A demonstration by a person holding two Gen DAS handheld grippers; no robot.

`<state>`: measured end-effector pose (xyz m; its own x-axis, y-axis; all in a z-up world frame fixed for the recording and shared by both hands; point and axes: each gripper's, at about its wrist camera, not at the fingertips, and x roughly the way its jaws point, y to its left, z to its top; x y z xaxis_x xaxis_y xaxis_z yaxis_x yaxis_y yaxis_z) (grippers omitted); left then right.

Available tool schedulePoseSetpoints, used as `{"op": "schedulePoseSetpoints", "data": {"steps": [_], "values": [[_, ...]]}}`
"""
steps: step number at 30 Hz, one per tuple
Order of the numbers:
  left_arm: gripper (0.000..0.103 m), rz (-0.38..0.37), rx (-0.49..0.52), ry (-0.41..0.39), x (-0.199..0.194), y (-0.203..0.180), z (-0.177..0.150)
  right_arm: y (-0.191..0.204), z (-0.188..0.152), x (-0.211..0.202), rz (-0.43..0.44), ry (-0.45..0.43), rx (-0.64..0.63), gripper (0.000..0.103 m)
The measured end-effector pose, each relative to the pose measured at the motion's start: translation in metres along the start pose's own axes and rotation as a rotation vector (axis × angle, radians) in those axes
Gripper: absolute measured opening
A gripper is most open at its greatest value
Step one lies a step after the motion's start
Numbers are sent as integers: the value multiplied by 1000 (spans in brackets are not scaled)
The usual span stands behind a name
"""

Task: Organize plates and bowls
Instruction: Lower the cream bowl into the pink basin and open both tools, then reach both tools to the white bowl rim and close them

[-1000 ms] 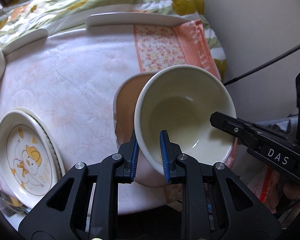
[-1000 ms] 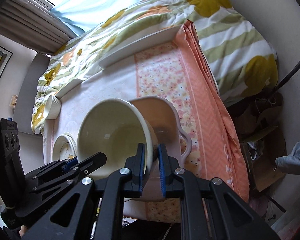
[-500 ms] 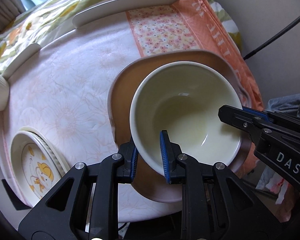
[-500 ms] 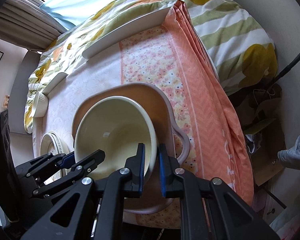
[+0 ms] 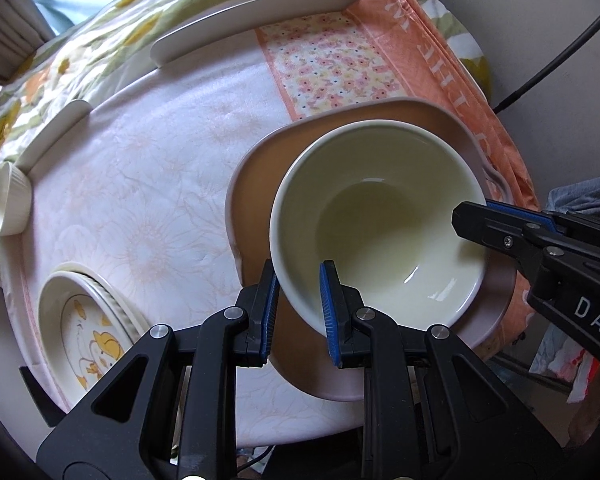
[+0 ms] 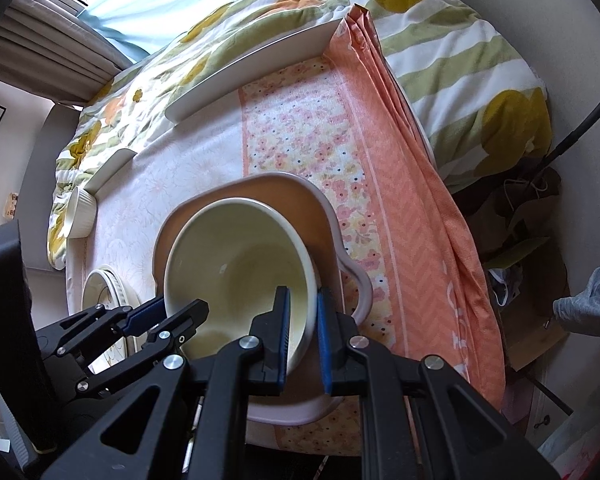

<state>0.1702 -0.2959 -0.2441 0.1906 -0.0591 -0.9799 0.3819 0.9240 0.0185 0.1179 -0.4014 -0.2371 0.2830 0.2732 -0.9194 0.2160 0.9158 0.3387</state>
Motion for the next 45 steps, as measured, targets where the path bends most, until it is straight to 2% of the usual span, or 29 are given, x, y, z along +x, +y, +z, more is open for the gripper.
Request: {"op": "schedulePoseSetpoints", "data": {"steps": [9, 13, 17, 18, 19, 20, 21, 22, 24, 25, 26, 29, 32, 35, 39, 42, 45], "values": [[18, -23, -33, -39, -14, 4, -3, 1, -4, -13, -11, -13, -5, 12], [18, -61, -49, -138, -51, 12, -3, 7, -5, -39, 4, -64, -33, 12], [19, -85, -126, -281, -103, 38, -9, 25, 1, -77, 74, -154, -114, 12], [28, -84, -156, -318, -117, 48, -12, 31, 3, -87, 87, -179, -143, 12], [52, -77, -194, -358, -132, 59, -17, 38, 6, -97, 99, -205, -171, 12], [71, -60, -234, -399, -146, 71, -23, 47, 9, -108, 113, -233, -203, 12], [100, -40, -271, -440, -158, 81, -28, 54, 11, -115, 128, -254, -228, 12], [103, -19, -308, -496, -172, 91, -37, 63, 14, -121, 146, -272, -255, 17], [103, 7, -359, -553, -191, 110, -50, 80, 20, -129, 171, -296, -310, 48], [103, 29, -388, -558, -198, 121, -56, 91, 23, -131, 182, -301, -337, 82], [103, 48, -418, -565, -203, 132, -62, 103, 25, -132, 196, -309, -372, 101], [103, 79, -530, -593, -216, 171, -83, 139, 31, -135, 227, -339, -474, 102], [103, 89, -657, -605, -222, 215, -108, 183, 41, -129, 240, -304, -604, 102], [103, 90, -779, -607, -221, 262, -130, 232, 52, -116, 204, -253, -719, 102], [103, 76, -895, -599, -210, 317, -153, 294, 70, -95, 165, -259, -826, 102], [103, 37, -988, -566, -186, 363, -158, 340, 85, -59, 186, -163, -879, 102], [97, -33, -1054, -526, -151, 400, -154, 382, 101, -8, 214, -37, -911, 102]]}}
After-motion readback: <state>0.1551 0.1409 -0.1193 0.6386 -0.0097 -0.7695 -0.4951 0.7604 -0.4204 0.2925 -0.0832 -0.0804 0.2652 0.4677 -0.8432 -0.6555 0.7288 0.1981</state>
